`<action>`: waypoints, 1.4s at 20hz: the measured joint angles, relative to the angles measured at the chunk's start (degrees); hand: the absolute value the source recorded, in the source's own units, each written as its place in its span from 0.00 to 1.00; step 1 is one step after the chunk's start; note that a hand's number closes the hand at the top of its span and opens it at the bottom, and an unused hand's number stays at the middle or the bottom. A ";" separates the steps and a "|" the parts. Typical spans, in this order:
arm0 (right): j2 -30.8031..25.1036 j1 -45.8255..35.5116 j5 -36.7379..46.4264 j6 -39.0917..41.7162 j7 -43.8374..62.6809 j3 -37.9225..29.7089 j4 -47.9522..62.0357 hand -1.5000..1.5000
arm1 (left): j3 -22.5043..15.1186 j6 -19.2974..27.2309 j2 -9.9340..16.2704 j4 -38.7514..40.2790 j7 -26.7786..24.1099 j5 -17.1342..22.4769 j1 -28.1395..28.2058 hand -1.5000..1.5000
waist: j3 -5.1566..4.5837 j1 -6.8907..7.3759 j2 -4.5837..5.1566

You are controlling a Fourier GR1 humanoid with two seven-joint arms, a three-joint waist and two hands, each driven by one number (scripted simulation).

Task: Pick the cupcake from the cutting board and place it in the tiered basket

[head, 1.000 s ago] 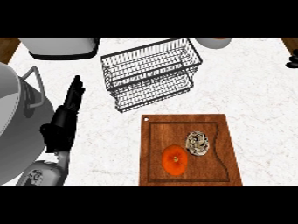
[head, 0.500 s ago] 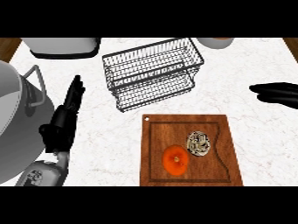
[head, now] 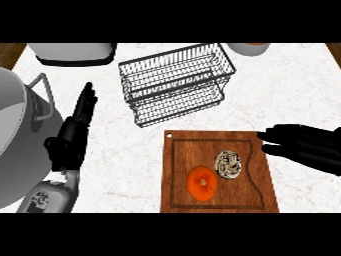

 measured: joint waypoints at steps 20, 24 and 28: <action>3.74 1.64 24.93 0.55 -4.90 5.75 1.90 0.00 | 2.18 -2.51 -4.26 0.94 -1.04 -4.22 0.43 0.50 | 0.02 0.35 0.10; 3.56 3.42 29.59 -1.38 -8.46 6.94 1.29 0.00 | 2.35 -3.00 -4.95 1.02 -2.30 -4.86 2.01 0.50 | 0.02 0.31 0.08; 3.00 4.43 34.28 -4.73 -12.65 8.85 0.76 0.00 | 3.15 -3.52 -5.17 0.66 -1.22 -5.15 1.13 0.50 | 0.03 0.26 0.08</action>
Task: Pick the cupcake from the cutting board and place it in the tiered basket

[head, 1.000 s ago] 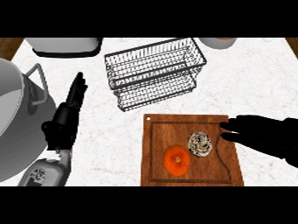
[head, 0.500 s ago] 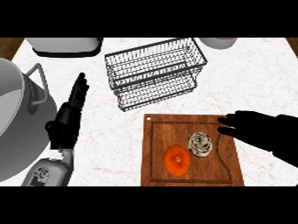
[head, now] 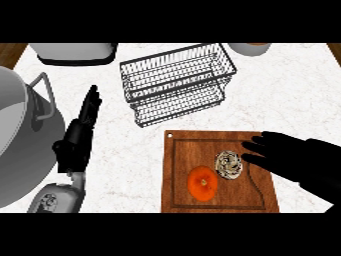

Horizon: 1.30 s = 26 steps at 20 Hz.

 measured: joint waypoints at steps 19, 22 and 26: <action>7.74 -2.48 14.77 -7.98 -7.47 0.97 16.41 0.00 | 1.78 -1.95 -2.49 -1.18 1.04 -2.50 0.08 0.50 | -0.02 0.09 0.01; 8.37 -2.24 15.43 -8.72 -9.43 0.44 17.29 0.00 | 2.94 -3.37 -1.85 -1.22 -0.30 -1.85 1.36 0.50 | -0.01 0.06 0.01; 10.08 -1.91 17.40 -10.15 -10.81 1.52 19.11 0.00 | 2.95 -3.50 -2.36 -1.73 0.33 -2.62 1.40 0.50 | -0.02 0.04 0.00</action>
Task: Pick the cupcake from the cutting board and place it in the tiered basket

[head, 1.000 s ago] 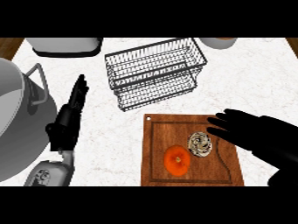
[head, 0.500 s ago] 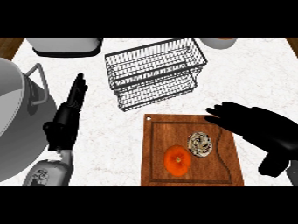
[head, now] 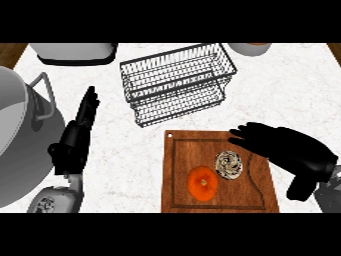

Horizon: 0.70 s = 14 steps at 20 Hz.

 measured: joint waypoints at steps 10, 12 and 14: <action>3.84 -1.68 2.50 1.66 1.11 1.13 2.22 0.00 | 1.08 -0.58 -0.91 0.64 0.16 -1.22 -1.06 0.50 | -0.01 -0.02 0.00; 4.78 -1.80 3.27 1.57 1.23 1.66 3.08 0.00 | 1.49 -1.09 -0.94 1.22 -0.43 -0.98 -0.99 0.50 | 0.00 -0.02 0.00; 5.33 -1.71 3.97 1.61 1.36 2.03 3.54 0.00 | 1.10 -0.87 -1.40 1.13 -0.96 -1.52 -0.16 0.50 | 0.00 -0.01 0.00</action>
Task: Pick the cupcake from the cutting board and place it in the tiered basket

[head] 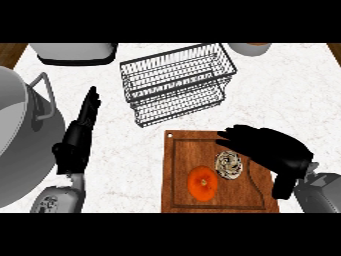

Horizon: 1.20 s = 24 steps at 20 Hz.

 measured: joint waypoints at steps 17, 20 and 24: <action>5.76 -0.89 5.64 -3.14 -1.79 0.70 7.68 0.00 | 0.59 -0.59 -1.08 -1.63 2.65 -0.88 -1.06 0.50 | 0.00 0.02 0.00; 6.50 0.00 6.54 -4.81 -2.27 0.79 9.00 0.00 | 1.47 -1.71 -0.48 -1.21 1.29 -0.07 -0.33 0.50 | 0.00 0.00 0.00; 7.92 0.71 7.10 -5.77 -2.83 0.89 10.37 0.00 | 0.97 -1.41 -1.06 -1.23 1.34 -0.95 -0.24 0.50 | 0.00 -0.02 0.00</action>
